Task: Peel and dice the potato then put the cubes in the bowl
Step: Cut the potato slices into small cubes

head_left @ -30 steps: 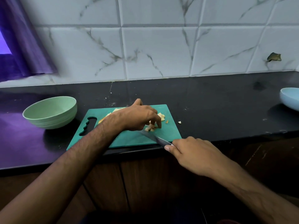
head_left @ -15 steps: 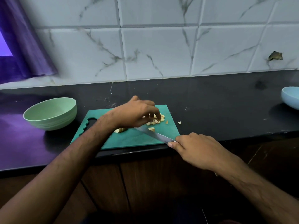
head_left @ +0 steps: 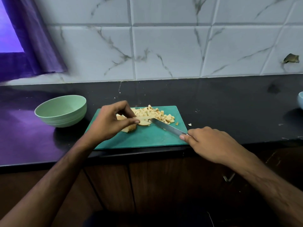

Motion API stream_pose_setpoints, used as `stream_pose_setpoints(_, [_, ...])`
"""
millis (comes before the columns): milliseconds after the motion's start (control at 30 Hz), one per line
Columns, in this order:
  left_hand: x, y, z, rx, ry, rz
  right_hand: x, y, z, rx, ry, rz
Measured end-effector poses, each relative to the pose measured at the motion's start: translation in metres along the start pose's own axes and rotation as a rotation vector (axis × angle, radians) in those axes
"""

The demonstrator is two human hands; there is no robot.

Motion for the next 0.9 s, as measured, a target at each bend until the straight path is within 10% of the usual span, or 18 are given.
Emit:
stream_pose_setpoints(167, [-0.045,0.019,-0.002,-0.136,-0.216,-0.282,0.003,0.008,0.000,0.018,-0.075,0.035])
stream_pose_setpoints(900, [-0.055,0.017,-0.004,-0.211,-0.287,-0.294,-0.016,0.012,-0.024,0.031,0.062,0.006])
Point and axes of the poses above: each hand's wrist, its own y-axis away from the middle knuckle, its own x-axis out of the back of the hand, z = x × y, the point moved 9 cm from there along -y, towards the middle knuckle, and after that the axes turned 6 degrees about x, right-handed, at the moved point
